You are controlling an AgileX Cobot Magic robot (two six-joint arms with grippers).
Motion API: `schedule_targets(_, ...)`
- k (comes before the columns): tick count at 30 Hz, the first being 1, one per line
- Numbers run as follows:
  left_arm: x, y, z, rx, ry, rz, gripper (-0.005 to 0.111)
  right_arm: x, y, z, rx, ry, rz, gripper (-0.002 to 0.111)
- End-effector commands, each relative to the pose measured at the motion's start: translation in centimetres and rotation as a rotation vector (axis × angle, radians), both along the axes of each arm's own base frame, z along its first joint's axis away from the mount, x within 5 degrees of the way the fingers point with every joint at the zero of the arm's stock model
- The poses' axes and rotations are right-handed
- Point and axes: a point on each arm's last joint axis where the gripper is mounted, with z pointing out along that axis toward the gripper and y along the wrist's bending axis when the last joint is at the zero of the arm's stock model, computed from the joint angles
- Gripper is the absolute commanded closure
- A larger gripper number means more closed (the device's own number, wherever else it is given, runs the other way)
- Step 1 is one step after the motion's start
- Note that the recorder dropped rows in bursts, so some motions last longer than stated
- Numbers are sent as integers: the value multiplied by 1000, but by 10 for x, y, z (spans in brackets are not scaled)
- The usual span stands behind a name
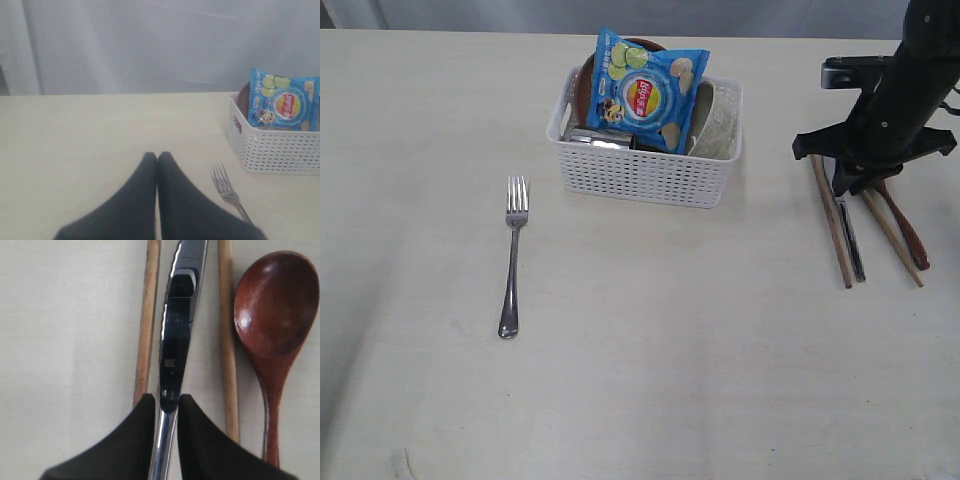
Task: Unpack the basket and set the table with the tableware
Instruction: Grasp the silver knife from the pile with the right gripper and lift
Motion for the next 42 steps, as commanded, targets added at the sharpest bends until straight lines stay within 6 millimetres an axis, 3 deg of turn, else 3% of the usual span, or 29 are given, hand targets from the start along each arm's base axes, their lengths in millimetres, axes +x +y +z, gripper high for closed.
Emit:
schedule_targets(1, 0, 0, 0, -5, -11, -1, 107, -2, 0, -15, -12, 47, 5, 91)
schedule_targets(18, 0, 0, 0, -5, -11, -1, 107, -6, -1, -54, -24, 167, 5, 92)
schedule_targets(20, 0, 0, 0, -5, -11, -1, 107, -6, -1, -55, -24, 169, 5, 95)
schedule_targets(22, 0, 0, 0, -5, -11, -1, 107, -6, -1, -54, -28, 167, 16, 108)
schedule_targets(24, 0, 0, 0, -5, -11, -1, 107, -5, -1, -49, -27, 154, 17, 109)
schedule_targets(29, 0, 0, 0, -5, -11, -1, 107, -3, 0, -25, -17, 90, 13, 109)
schedule_targets(35, 0, 0, 0, -5, -11, -1, 107, -3, 6, 31, 74, -65, -2, 109)
schedule_targets(38, 0, 0, 0, -5, -11, -1, 107, -9, 17, 64, 132, -143, 20, 109)
schedule_targets(42, 0, 0, 0, -5, -11, -1, 107, -28, 54, 104, 172, -230, 111, 109)
